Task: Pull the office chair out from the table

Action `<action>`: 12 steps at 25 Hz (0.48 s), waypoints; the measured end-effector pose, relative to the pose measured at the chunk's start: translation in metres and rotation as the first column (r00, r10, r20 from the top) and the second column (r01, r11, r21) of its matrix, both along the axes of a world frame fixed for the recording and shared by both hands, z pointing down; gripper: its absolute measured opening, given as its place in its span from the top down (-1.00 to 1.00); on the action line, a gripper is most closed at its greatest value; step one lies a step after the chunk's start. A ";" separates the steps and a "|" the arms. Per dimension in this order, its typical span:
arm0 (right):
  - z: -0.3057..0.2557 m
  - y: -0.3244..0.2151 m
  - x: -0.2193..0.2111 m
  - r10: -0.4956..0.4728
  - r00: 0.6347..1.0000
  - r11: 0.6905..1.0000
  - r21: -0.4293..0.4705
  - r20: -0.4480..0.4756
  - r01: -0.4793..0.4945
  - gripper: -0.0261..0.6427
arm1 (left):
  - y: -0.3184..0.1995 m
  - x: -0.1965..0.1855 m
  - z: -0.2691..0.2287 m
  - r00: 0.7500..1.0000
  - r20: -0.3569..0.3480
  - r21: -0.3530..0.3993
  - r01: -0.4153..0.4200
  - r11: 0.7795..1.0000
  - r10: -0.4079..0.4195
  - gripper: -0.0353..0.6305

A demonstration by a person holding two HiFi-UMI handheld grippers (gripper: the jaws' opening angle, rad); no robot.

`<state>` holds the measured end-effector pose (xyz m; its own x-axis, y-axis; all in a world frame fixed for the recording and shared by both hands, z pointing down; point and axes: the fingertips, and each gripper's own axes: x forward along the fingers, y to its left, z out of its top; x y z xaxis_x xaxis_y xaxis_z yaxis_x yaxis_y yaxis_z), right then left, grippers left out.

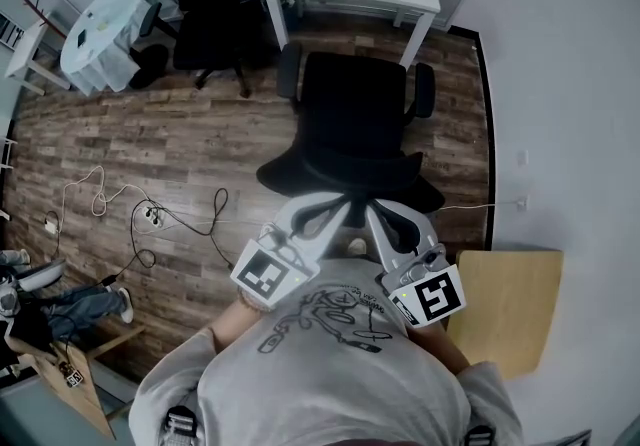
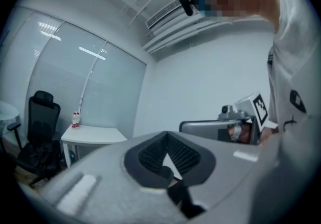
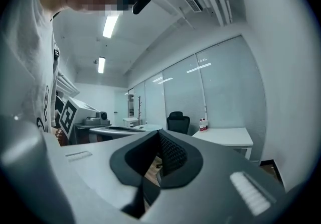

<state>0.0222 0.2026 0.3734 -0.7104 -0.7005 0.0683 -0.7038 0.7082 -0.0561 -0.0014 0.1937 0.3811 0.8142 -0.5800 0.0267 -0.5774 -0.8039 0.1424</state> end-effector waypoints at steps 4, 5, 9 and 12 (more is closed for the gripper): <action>0.003 0.002 -0.002 -0.019 1.000 1.000 0.006 -0.016 0.019 0.90 | -0.002 0.001 0.001 1.000 -0.025 -0.012 0.004 1.000 -0.004 0.89; 0.003 0.002 -0.001 -0.019 1.000 1.000 0.006 -0.015 0.019 0.90 | -0.002 0.003 0.001 1.000 -0.024 -0.011 0.005 1.000 -0.005 0.89; 0.002 0.000 0.003 -0.011 1.000 1.000 0.012 -0.020 0.011 0.90 | -0.003 0.006 0.000 1.000 -0.022 -0.007 0.012 1.000 -0.012 0.89; 0.004 0.001 0.006 -0.009 0.999 1.000 0.021 -0.034 0.010 0.90 | -0.004 0.008 0.001 0.999 -0.033 -0.018 0.016 1.000 -0.017 0.89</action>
<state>0.0284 0.2031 0.3770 -0.7143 -0.6955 0.0779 -0.6984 0.7155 -0.0168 0.0061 0.1897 0.3826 0.8053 -0.5928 0.0105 -0.5851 -0.7917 0.1759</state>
